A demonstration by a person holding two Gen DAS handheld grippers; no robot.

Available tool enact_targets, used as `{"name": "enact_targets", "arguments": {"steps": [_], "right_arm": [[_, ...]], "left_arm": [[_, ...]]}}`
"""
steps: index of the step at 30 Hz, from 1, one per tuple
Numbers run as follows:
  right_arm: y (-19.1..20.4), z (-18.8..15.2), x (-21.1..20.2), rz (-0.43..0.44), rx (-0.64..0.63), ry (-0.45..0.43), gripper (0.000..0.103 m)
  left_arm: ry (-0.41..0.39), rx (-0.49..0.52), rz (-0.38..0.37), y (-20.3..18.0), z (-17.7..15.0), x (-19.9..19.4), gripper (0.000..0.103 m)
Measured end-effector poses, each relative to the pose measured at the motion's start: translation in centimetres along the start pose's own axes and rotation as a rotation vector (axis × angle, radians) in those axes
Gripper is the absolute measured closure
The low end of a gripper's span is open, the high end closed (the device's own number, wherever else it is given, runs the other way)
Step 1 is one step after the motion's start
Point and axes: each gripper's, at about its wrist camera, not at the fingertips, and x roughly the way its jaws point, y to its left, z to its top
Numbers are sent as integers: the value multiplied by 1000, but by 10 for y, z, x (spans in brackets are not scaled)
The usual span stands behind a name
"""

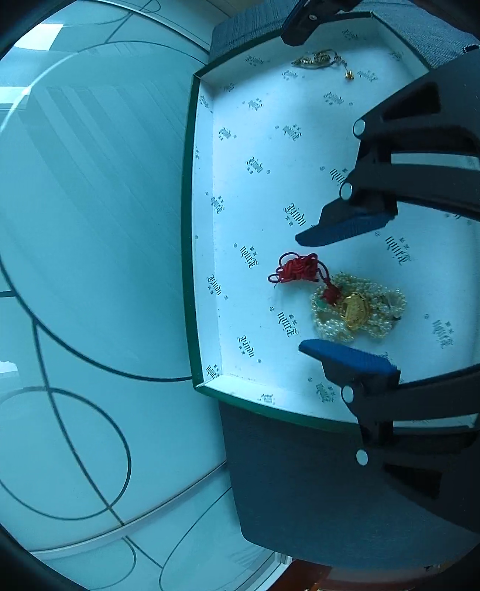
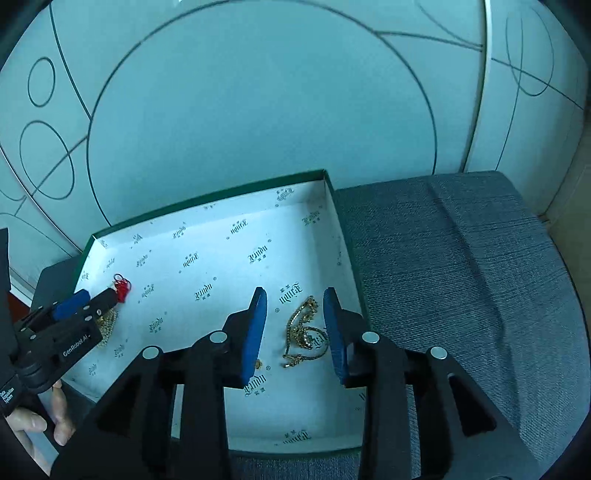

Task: Organize jewelry
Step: 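Open both tools to drop the charm and pendant into the box, then move the left tool to the jade bangle while the right tool approaches the white-bead bracelet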

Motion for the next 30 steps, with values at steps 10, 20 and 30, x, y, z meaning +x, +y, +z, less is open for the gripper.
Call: {"name": "enact_targets", "arguments": {"steps": [10,20,30], "right_arm": [[-14,-29,-68,10,-12,-35,64],[-31,-101,-100,-15,3,13,63],[-42,-141,-111,-23,27,39,63]], "left_arm": [[-14,-53,-42,13,-42,-71,28],[57,-59,-24,7,-115,-86,24],[74,-72,-37,-6,-143,-82,22]]}}
